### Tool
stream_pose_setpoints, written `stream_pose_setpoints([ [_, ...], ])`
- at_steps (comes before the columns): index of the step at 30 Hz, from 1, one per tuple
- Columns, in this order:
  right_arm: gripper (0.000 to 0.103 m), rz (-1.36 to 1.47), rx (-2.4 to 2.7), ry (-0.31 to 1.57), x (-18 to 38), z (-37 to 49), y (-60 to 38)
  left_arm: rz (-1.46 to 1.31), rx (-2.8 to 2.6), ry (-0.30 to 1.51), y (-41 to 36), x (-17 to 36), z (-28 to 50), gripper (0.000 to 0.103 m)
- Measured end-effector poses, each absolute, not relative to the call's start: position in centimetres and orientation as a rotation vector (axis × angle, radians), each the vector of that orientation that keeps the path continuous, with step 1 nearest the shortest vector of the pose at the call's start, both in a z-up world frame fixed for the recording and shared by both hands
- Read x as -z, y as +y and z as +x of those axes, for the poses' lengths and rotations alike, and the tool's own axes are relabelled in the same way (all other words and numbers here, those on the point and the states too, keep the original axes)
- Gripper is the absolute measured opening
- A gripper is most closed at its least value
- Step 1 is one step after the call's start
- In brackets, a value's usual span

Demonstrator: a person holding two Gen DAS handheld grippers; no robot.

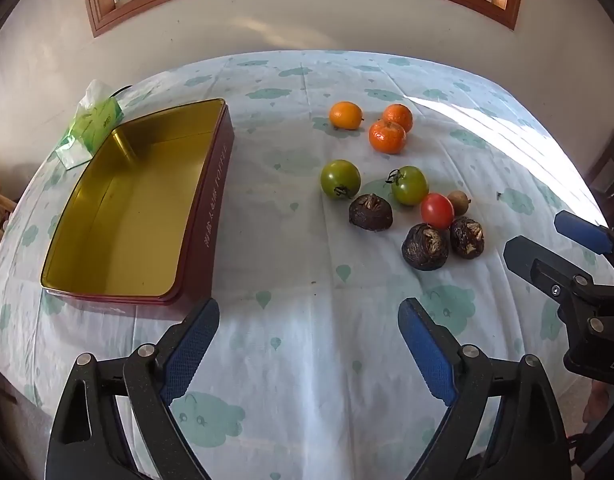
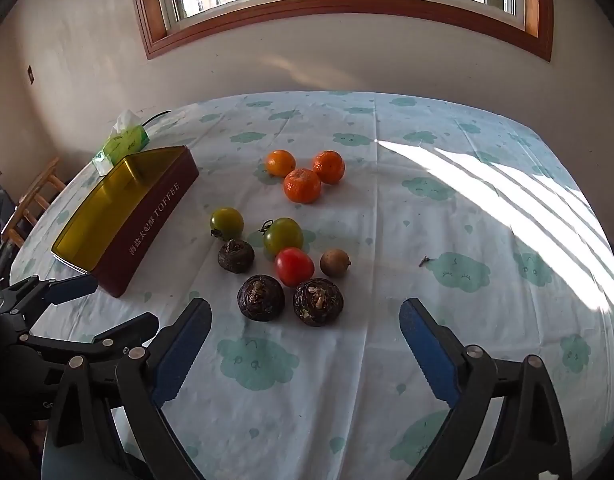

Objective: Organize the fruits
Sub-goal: 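Reach the right tool toward the dark brown round fruits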

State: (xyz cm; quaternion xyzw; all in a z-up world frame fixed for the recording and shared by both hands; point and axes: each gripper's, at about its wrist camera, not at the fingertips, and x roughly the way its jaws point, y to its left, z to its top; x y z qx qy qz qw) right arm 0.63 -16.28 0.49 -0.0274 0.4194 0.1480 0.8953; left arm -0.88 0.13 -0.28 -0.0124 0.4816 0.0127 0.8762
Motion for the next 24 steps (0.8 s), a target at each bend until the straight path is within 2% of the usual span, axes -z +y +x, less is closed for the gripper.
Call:
stream_pose_setpoints([
  [4,0.094,-0.055,-0.317,0.882,-0.9,1.4,-16.7,-0.019,-0.032,1.005,0.0,0.4,-1.1,0.091],
  [10,0.086,-0.061,-0.335,0.899,-0.4,1.4,-16.4,-0.024,-0.031,1.004,0.0,0.5,-1.3,0.091],
  [24,0.080,-0.078,-0.336,0.912,0.7,1.7,-16.6,-0.032,-0.031,1.020,0.2,1.0,-1.1,0.091],
])
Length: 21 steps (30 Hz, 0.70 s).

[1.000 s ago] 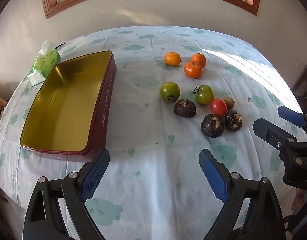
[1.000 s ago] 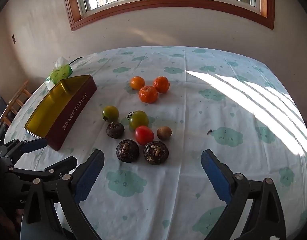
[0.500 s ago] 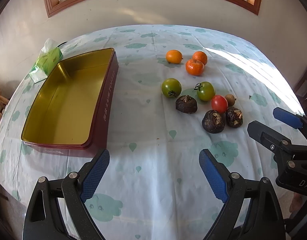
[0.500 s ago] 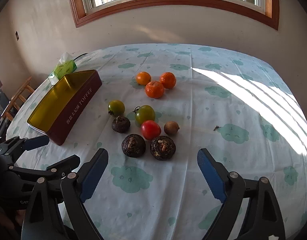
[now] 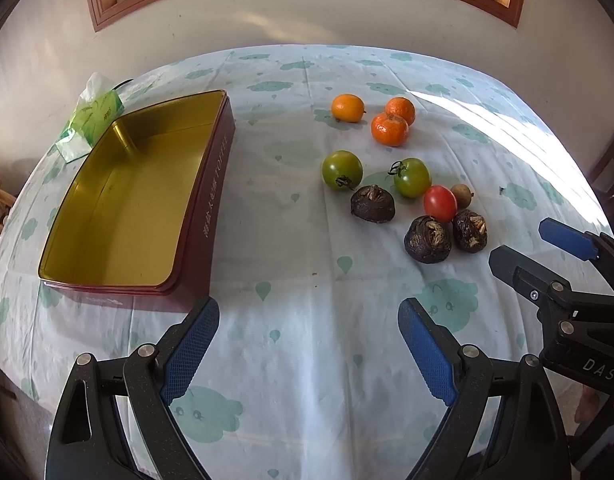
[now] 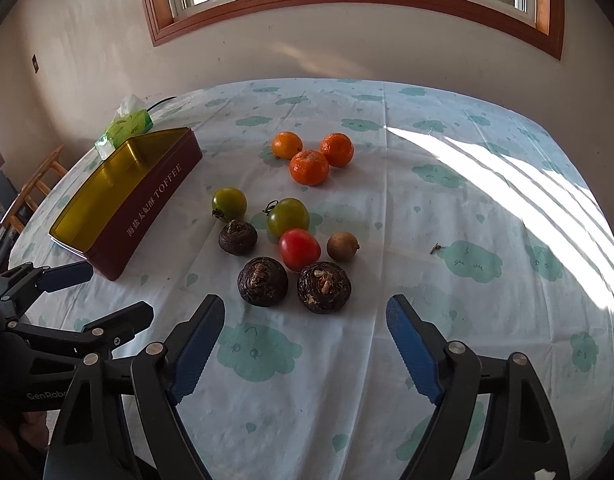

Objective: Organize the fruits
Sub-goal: 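Reach the right tool toward the dark brown round fruits, then grasp a dark brown fruit with the right tool while the left tool grasps another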

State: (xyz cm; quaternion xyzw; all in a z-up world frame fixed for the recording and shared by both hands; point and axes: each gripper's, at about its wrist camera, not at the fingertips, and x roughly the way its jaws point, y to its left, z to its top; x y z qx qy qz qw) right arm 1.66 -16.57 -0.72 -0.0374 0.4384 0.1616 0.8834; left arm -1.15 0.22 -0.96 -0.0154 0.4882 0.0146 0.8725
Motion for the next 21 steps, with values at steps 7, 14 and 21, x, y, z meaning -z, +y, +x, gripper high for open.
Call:
stream_pose_setpoints([
  [7,0.069,-0.095,-0.334,0.944,2.4,2.7,-16.9,-0.034,-0.018,1.037,-0.1,1.4,-0.7,0.091],
  [14,0.056,-0.114,-0.341,0.978,4.3,4.4,-16.7,-0.030,-0.006,1.049,-0.4,1.9,-0.3,0.091],
  [21,0.047,-0.158,-0.355,0.975,5.4,5.3,-15.9,-0.042,0.022,1.048,-0.6,2.0,0.3,0.091],
])
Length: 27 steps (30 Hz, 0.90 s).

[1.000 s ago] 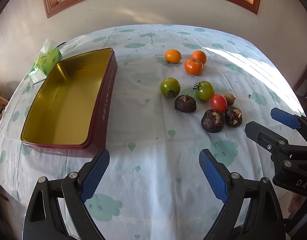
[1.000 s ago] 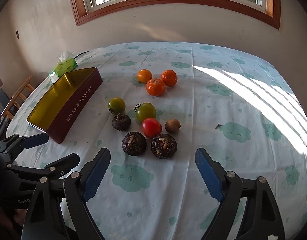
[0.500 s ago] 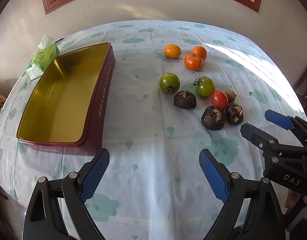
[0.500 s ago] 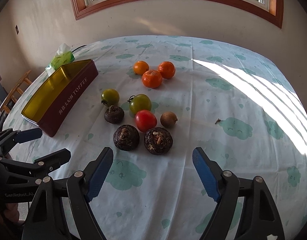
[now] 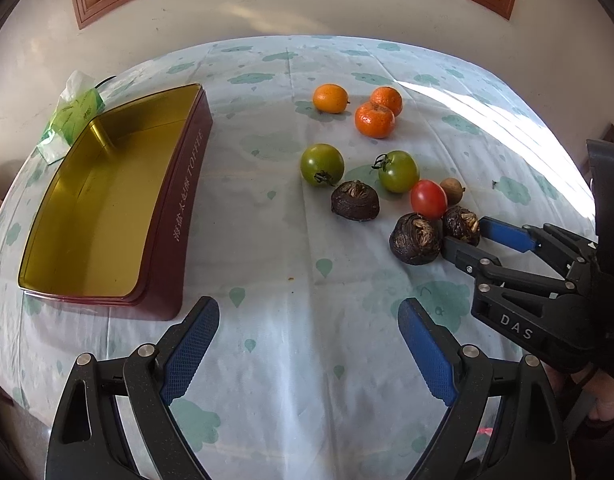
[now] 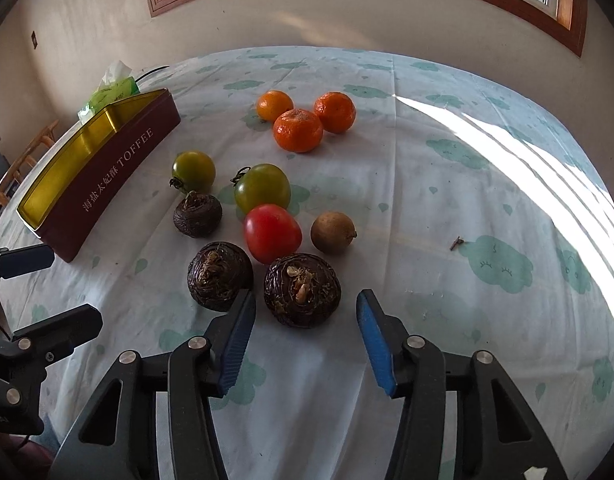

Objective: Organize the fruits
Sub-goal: 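Grasp a dark brown fruit with the right tool while the left tool grasps another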

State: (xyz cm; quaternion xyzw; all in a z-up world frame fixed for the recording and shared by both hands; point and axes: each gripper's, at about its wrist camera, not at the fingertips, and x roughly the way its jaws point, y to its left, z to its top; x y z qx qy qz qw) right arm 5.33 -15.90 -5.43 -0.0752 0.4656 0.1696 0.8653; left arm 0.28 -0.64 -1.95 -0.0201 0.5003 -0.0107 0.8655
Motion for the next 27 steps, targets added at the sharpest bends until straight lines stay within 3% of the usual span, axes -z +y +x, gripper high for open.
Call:
stream_pose_setpoints([
  [2,0.039,-0.167,-0.370,0.970,5.6,5.4,-15.7,-0.039,0.029,1.048,-0.9,1.9,0.5,0.091],
  [20,0.036,-0.126,-0.167,0.908,5.9,8.0,-23.2,0.014,0.110,1.071,-6.2,3.0,4.0,0.088],
  [27,0.036,-0.106,-0.155,0.903,6.0,9.6,-23.9,0.051,0.128,1.065,-7.9,3.5,5.0,0.072],
])
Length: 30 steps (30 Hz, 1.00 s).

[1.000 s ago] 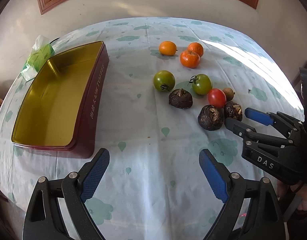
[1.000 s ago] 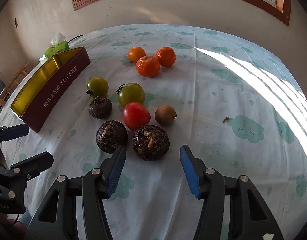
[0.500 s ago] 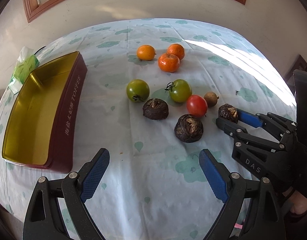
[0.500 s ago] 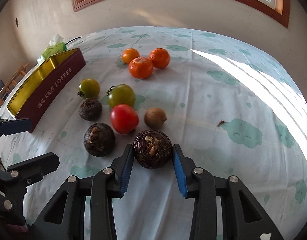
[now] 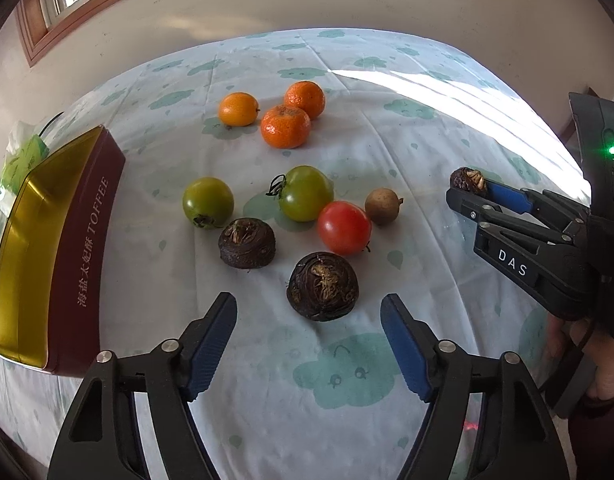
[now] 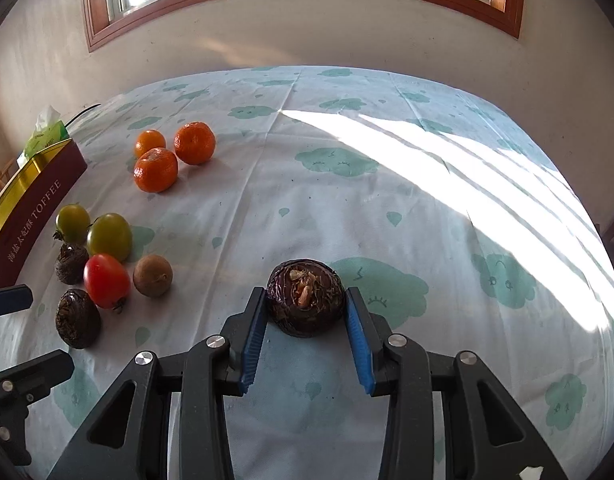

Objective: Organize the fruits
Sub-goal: 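Grasp a dark brown fruit with the right tool while the left tool grasps another, then carry the left-held dark fruit into the gold tin and open the left tool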

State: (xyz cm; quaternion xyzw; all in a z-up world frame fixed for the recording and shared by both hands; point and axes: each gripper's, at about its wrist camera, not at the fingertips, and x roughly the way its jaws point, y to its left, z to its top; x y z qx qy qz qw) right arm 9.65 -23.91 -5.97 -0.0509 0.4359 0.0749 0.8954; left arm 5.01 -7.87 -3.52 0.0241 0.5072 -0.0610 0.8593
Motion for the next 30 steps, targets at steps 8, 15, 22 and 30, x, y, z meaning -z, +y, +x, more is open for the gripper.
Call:
stream_pose_setpoints([
  [8,0.036,-0.105,-0.156,0.901,5.9,9.6,-23.9,0.046,0.118,1.085,-8.3,4.6,6.3,0.056],
  [15,0.037,-0.105,-0.156,0.900,5.9,9.6,-23.9,0.051,0.139,1.090,-8.6,5.1,6.3,0.042],
  [22,0.037,-0.105,-0.156,0.900,5.9,9.6,-23.9,0.046,0.144,1.083,-8.2,4.6,6.0,0.040],
  [30,0.037,-0.105,-0.156,0.900,5.9,9.6,-23.9,-0.021,0.144,0.998,-3.9,-0.6,5.1,0.040],
])
